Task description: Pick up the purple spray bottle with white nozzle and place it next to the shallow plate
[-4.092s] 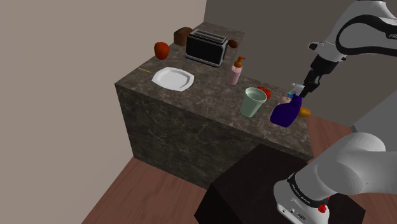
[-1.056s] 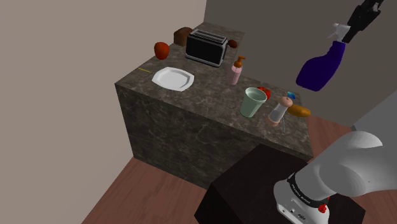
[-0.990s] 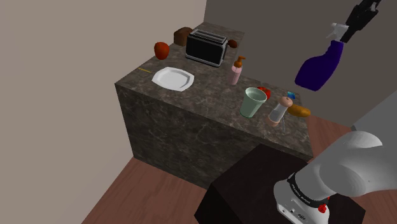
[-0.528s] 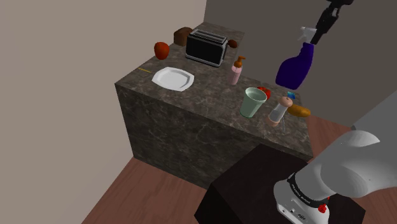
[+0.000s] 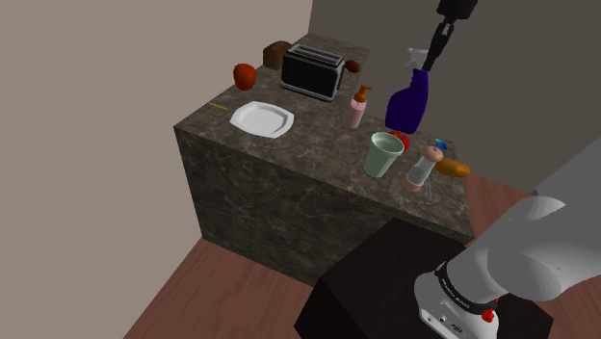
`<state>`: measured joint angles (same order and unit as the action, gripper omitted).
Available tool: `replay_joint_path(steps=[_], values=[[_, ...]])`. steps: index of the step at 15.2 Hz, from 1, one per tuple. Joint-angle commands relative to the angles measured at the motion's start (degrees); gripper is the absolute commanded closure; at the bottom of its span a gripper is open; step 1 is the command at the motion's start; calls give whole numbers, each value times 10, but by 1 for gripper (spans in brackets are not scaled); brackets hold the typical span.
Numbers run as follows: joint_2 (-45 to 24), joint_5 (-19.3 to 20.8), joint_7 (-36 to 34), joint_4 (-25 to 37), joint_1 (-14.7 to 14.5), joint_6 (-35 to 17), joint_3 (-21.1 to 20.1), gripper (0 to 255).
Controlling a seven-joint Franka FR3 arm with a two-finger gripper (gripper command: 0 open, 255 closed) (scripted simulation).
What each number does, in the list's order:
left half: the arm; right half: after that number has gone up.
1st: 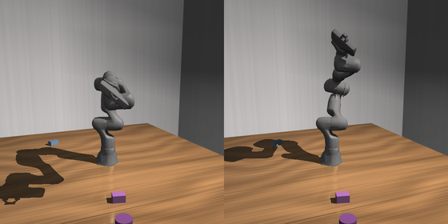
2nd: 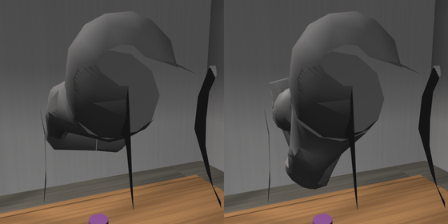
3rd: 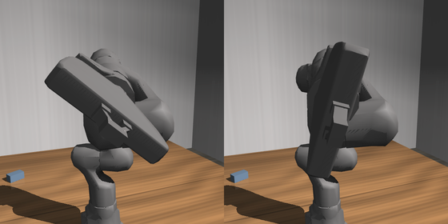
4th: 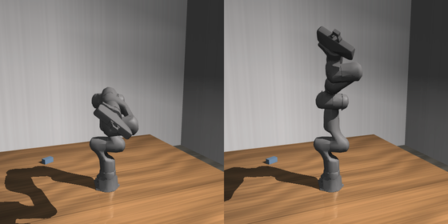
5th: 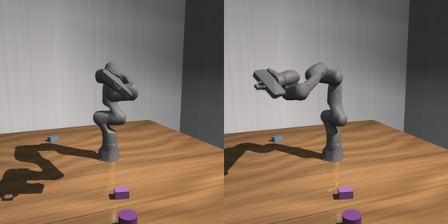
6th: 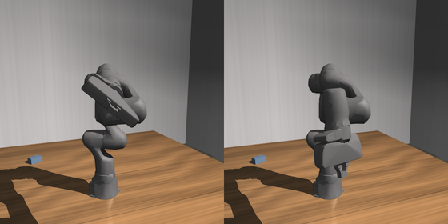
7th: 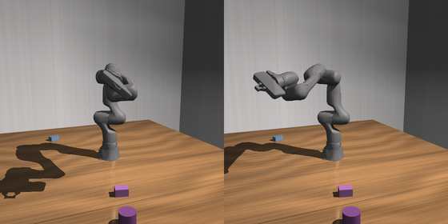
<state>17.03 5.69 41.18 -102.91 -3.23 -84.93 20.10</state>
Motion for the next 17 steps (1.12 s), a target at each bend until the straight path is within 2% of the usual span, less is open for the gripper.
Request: replay_joint_path(steps=[1, 9, 17], values=[[-28, -11, -8, 10, -6, -17, -2, 255], [-168, -58, -26, 88, -23, -71, -8, 255], [-332, -109, -40, 229, -23, -85, -20, 255]])
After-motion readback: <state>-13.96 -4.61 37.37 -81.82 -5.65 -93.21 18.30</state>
